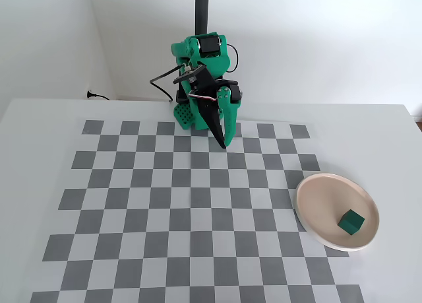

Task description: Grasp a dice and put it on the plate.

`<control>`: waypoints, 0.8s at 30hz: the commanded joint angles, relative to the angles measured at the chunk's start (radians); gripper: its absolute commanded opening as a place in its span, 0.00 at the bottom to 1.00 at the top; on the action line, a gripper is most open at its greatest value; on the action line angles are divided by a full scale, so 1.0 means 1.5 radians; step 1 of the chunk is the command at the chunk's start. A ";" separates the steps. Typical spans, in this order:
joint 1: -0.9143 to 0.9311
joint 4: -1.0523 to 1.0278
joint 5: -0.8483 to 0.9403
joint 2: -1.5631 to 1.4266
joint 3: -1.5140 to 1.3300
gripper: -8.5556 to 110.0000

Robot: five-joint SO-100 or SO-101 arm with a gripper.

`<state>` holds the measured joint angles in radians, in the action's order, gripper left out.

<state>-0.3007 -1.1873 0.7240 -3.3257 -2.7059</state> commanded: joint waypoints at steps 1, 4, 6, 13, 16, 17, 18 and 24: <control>0.016 0.041 -0.125 -0.004 -0.009 0.04; 0.050 0.054 -0.204 -0.004 -0.021 0.04; 0.077 0.052 -0.232 -0.004 -0.031 0.04; 0.135 0.025 -0.354 -0.004 -0.086 0.04; 0.204 0.122 -0.473 -0.006 -0.170 0.04; 0.215 0.149 -0.484 -0.006 -0.198 0.04; 0.222 0.166 -0.482 -0.006 -0.221 0.04; 0.214 0.152 -0.487 -0.006 -0.256 0.04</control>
<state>0.0261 -0.9695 0.0123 -3.3257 -3.1048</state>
